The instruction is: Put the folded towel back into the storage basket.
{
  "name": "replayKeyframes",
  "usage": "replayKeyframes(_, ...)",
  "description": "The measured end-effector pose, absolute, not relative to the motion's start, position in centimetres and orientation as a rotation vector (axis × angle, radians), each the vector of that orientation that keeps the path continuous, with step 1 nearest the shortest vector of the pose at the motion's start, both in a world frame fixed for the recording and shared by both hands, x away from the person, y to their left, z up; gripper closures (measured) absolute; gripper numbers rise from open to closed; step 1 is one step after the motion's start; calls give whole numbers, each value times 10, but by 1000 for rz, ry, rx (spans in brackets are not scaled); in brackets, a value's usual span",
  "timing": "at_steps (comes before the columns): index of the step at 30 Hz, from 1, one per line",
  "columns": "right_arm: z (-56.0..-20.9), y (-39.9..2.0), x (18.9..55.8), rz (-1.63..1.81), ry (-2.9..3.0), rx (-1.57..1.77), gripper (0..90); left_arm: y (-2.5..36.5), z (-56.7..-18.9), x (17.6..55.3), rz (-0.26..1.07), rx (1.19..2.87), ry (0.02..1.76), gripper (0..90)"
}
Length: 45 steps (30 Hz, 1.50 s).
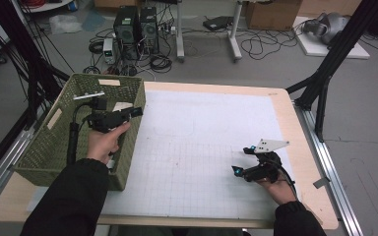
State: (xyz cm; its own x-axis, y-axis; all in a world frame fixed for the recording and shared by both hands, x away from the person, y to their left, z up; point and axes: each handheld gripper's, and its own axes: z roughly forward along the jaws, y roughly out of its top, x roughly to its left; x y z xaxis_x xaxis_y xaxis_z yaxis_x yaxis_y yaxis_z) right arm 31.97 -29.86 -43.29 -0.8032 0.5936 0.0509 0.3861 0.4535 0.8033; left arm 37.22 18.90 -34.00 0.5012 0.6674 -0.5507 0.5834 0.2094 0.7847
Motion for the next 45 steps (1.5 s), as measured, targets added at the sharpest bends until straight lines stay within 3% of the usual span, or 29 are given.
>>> replayKeyframes(45,-429,-300,320,1302,2440,851,119,98,-342,359,213,1613,1117,407)
